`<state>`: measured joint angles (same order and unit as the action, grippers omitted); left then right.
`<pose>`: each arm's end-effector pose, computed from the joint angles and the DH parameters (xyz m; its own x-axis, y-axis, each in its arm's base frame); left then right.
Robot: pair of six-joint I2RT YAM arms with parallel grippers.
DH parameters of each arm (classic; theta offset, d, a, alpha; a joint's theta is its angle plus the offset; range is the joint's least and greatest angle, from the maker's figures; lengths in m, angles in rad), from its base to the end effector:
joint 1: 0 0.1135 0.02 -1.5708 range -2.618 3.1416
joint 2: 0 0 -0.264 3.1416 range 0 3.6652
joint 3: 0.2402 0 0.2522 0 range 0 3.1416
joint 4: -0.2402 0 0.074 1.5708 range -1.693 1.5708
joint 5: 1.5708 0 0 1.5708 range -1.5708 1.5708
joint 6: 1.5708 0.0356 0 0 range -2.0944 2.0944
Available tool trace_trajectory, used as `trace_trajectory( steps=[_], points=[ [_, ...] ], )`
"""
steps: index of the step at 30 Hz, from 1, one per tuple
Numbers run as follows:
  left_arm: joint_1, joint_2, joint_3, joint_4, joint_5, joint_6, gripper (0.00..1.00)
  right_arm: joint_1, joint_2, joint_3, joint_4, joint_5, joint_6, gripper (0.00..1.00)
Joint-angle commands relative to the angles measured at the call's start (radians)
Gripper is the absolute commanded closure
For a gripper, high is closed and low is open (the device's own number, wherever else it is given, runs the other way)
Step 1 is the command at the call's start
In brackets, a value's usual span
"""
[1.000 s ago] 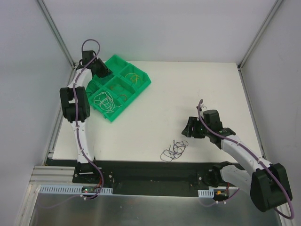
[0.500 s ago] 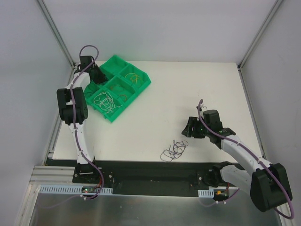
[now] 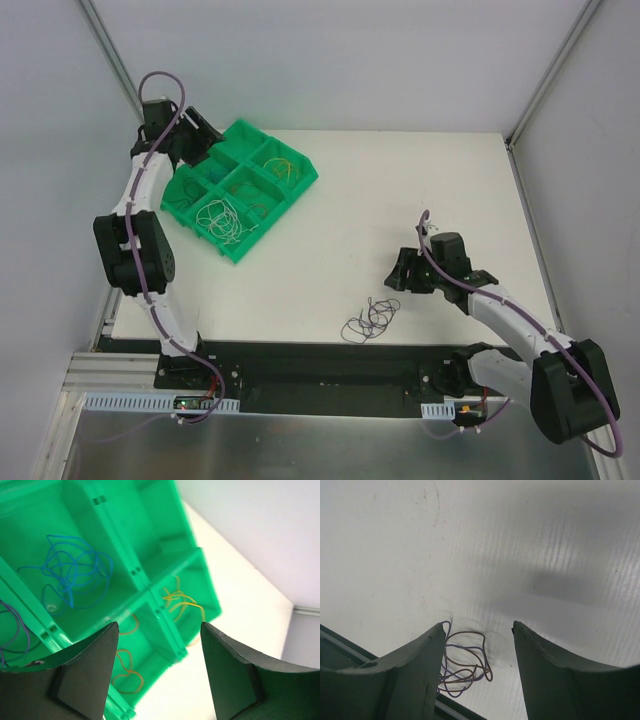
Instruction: Untangle the cables
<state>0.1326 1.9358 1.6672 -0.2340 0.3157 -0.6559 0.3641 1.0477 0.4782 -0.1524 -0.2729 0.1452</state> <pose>0.4583 0.0500 0.3010 -0.4662 -0.6470 -0.6033 -0.1771 0.7364 -0.6530 0.1910 0.0830 0.1891 -0.6880 -0.1131 -0.7169 -0.4370 0.8532 0.2848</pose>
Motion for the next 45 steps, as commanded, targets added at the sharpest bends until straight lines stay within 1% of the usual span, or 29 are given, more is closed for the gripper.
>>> trace_trajectory(
  steps=[1,3,6,7,10,12,16,18,19,21,25,30,32,36,38,42,44,45],
  points=[
    [-0.008,-0.185,-0.078,0.044,0.058,-0.025,0.34,0.009,0.029,-0.009,0.063,-0.038,0.022,0.41],
    [-0.036,-0.256,-0.145,0.061,0.088,-0.025,0.34,0.033,0.041,-0.009,0.056,-0.043,0.028,0.41],
    [-0.112,-0.372,-0.277,0.108,0.149,0.016,0.33,0.093,0.034,-0.035,0.05,-0.016,0.034,0.41],
    [-0.163,-0.411,-0.352,0.13,0.173,0.027,0.32,0.11,0.025,-0.044,0.042,-0.008,0.039,0.41],
    [-0.308,-0.5,-0.507,0.197,0.25,0.07,0.3,0.153,-0.02,-0.068,-0.013,0.018,0.056,0.41],
    [-0.423,-0.532,-0.582,0.22,0.31,0.142,0.28,0.171,-0.07,-0.098,-0.033,0.037,0.066,0.41],
    [-0.654,-0.535,-0.699,0.231,0.379,0.188,0.29,0.171,-0.175,-0.119,-0.114,0.083,0.071,0.4],
    [-0.778,-0.508,-0.73,0.263,0.363,0.213,0.29,0.17,-0.202,-0.142,-0.086,0.066,0.096,0.4],
    [-0.818,-0.486,-0.738,0.275,0.349,0.204,0.31,0.17,-0.207,-0.148,-0.078,0.061,0.106,0.4],
    [-0.884,-0.421,-0.732,0.314,0.376,0.174,0.36,0.171,-0.201,-0.151,-0.069,0.049,0.125,0.41],
    [-0.933,-0.316,-0.695,0.326,0.362,0.13,0.4,0.171,-0.187,-0.188,0.011,-0.005,0.166,0.43],
    [-0.979,-0.181,-0.643,0.328,0.43,0.096,0.41,0.171,-0.135,-0.211,0.08,-0.038,0.182,0.44],
    [-0.988,-0.147,-0.629,0.329,0.442,0.087,0.44,0.17,-0.123,-0.211,0.093,-0.038,0.183,0.46],
    [-1.013,-0.11,-0.601,0.329,0.448,0.082,0.54,0.17,-0.114,-0.216,0.126,-0.035,0.194,0.48],
    [-1.018,-0.104,-0.595,0.329,0.456,0.082,0.6,0.171,-0.107,-0.213,0.134,-0.032,0.192,0.51],
    [-1.018,-0.127,-0.603,0.312,0.418,0.102,0.76,0.17,-0.103,-0.199,0.142,-0.022,0.186,0.64],
    [-1.018,-0.138,-0.595,0.28,0.399,0.127,0.87,0.171,-0.101,-0.187,0.145,-0.011,0.183,0.72],
    [-1.018,-0.143,-0.589,0.259,0.392,0.142,0.92,0.171,-0.1,-0.178,0.143,-0.008,0.18,0.73]
  ],
)
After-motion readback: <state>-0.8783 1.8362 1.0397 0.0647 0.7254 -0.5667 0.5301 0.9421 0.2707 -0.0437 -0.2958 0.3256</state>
